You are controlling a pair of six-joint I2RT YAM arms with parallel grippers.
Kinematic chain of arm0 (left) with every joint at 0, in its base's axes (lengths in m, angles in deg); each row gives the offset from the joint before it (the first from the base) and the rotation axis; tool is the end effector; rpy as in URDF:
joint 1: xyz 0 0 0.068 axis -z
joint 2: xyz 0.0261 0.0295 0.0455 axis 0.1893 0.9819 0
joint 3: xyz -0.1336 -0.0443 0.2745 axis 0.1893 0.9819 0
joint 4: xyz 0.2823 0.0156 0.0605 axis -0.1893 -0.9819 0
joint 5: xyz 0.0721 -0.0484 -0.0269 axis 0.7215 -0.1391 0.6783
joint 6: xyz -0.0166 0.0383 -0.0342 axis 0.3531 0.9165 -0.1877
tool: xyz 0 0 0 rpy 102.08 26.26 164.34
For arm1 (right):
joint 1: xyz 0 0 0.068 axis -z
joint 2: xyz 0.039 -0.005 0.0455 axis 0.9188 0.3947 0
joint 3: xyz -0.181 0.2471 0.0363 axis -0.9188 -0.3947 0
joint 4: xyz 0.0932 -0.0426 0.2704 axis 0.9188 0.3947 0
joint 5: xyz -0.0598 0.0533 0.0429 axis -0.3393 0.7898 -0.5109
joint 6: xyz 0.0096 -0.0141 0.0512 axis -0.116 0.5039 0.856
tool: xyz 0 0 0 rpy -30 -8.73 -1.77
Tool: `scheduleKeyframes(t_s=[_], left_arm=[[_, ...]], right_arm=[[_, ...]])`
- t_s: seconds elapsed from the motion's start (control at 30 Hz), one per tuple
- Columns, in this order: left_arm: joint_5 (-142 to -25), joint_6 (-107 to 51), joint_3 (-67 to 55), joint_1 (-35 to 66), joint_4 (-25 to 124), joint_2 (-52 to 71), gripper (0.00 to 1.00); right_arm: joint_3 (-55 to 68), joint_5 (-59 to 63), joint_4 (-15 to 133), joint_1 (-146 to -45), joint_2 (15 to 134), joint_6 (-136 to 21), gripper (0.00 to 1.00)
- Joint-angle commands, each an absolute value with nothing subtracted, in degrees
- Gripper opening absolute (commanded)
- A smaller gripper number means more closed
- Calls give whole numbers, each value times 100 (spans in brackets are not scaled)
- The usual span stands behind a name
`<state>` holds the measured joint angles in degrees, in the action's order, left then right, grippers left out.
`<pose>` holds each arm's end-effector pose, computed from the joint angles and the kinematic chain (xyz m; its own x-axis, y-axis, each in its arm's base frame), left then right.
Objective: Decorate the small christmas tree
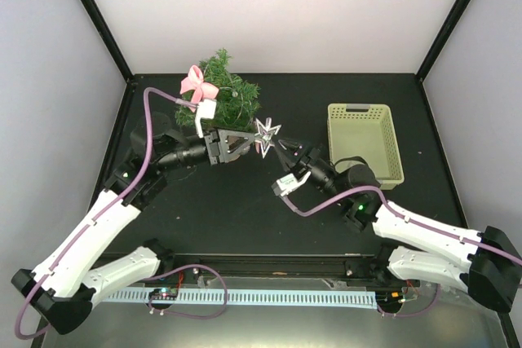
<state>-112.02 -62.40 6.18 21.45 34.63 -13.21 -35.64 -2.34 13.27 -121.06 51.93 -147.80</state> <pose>0.1613 -0.1276 0.4362 -0.7230 -0.2178 -0.6556 0.5943 0.2877 -0.7510 0.1391 0.1967 0.3436 0.8560 -0.5098 -0.0857 0.1052 0.3342 -0.9366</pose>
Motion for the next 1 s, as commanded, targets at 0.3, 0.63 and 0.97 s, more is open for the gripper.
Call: scheduleKeyframes(t_s=[0.3,0.63,0.97], left_arm=[[-9228,-4019,294,2099,2869,-2731,99],[-7769,-2473,1560,2095,2802,-3722,99],[-7284,-1570,2713,2099,3006,-4347,99]], right_arm=[[-1208,-1642,3514,-11971,5461,-9563,1],[1514,-996,5088,-11239,6889,-4698,1],[2038,591,4410,-10551,7923,-1744,1]])
